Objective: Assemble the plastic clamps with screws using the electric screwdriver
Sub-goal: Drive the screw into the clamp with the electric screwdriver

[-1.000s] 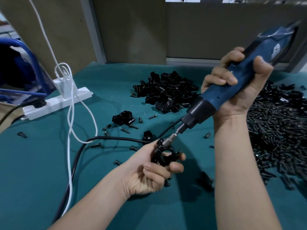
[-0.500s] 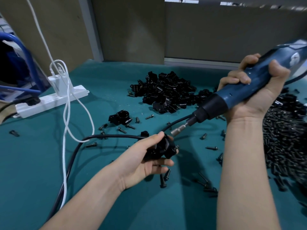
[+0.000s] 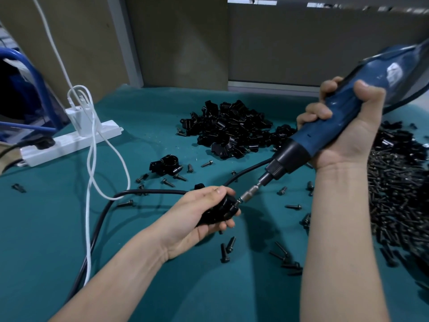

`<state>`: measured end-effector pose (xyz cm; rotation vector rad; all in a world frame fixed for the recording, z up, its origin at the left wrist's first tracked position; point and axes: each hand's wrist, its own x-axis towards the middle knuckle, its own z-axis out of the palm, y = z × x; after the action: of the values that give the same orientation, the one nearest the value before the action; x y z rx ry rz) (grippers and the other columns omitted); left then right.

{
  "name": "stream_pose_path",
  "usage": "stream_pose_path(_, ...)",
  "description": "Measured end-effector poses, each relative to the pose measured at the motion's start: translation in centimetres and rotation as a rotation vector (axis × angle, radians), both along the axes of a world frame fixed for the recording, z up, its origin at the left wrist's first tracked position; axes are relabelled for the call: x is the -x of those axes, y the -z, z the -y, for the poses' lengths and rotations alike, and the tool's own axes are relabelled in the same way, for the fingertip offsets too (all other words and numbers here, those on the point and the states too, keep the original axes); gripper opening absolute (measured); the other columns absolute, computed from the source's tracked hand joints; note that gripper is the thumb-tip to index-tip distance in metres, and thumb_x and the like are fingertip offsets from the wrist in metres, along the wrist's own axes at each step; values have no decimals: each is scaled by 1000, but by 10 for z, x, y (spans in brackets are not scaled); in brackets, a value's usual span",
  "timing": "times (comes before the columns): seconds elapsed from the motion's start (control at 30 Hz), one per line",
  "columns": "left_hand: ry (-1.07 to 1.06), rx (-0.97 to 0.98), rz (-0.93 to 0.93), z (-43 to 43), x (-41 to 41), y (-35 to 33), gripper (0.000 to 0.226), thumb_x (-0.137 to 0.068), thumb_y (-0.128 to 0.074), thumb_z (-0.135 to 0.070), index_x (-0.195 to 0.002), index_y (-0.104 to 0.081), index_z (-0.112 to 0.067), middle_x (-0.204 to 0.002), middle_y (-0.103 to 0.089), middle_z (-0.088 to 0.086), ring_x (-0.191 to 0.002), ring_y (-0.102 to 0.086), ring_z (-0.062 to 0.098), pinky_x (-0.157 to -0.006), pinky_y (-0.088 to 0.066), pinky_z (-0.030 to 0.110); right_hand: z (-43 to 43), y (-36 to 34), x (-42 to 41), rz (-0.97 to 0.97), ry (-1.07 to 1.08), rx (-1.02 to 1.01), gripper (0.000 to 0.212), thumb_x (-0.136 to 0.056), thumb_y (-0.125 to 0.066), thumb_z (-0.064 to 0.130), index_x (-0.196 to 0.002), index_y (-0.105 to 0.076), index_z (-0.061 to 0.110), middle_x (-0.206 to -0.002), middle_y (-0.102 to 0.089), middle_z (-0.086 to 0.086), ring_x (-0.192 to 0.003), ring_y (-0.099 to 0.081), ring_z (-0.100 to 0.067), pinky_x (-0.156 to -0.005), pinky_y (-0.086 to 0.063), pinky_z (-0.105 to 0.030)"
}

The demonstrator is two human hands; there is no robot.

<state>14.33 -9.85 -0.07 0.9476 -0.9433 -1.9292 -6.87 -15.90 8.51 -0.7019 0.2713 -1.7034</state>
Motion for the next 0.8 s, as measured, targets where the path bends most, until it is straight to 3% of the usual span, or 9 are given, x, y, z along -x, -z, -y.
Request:
stream_pose_path(0.23, 59, 5, -45, 1, -2, 2, 40, -72, -68, -27, -101, -63, -1, -79, -70, 17, -66, -66, 15, -59, -55, 17, 1, 2, 1, 20, -5, -6, 17, -87, -42, 31, -85, -52, 17, -76, -57, 8, -44, -44, -4, -48, -39, -17)
stream_pose_path(0.47, 74, 19, -61, 0, 1, 4, 34, -74, -65, -25, -97, -64, 0, -75, -69, 16, -62, -64, 15, -57, -54, 17, 0, 1, 2, 37, -16, 1, 18, -87, -41, 31, -85, -52, 17, -76, -57, 8, -44, -44, -5, -48, -39, -17)
stream_pose_path(0.57, 85, 78, 13, -1, 1, 4, 39, -75, -66, -30, -101, -62, -2, -76, -70, 13, -59, -62, 14, -53, -52, 18, -1, 1, 1, 3, -9, -7, 17, -86, -42, 31, -86, -52, 17, -76, -57, 8, -44, -44, -4, -48, -38, -17)
stream_pose_path(0.67, 87, 202, 175, -1, 1, 6, 48, -74, -66, -44, -112, -57, -16, -77, -70, 9, -48, -53, 12, -40, -41, 17, -1, 1, -1, -34, -5, -3, 17, -88, -41, 29, -86, -52, 17, -77, -57, 8, -45, -43, -5, -48, -39, -18)
stream_pose_path(0.8, 114, 290, 188, 0, -2, 8, 18, -82, -62, -43, -94, -61, -29, -76, -68, 12, -40, -31, 9, -38, -23, 15, 0, 1, -6, -90, -27, 22, 16, -90, -40, 28, -87, -51, 16, -78, -56, 7, -45, -44, -5, -48, -39, -19)
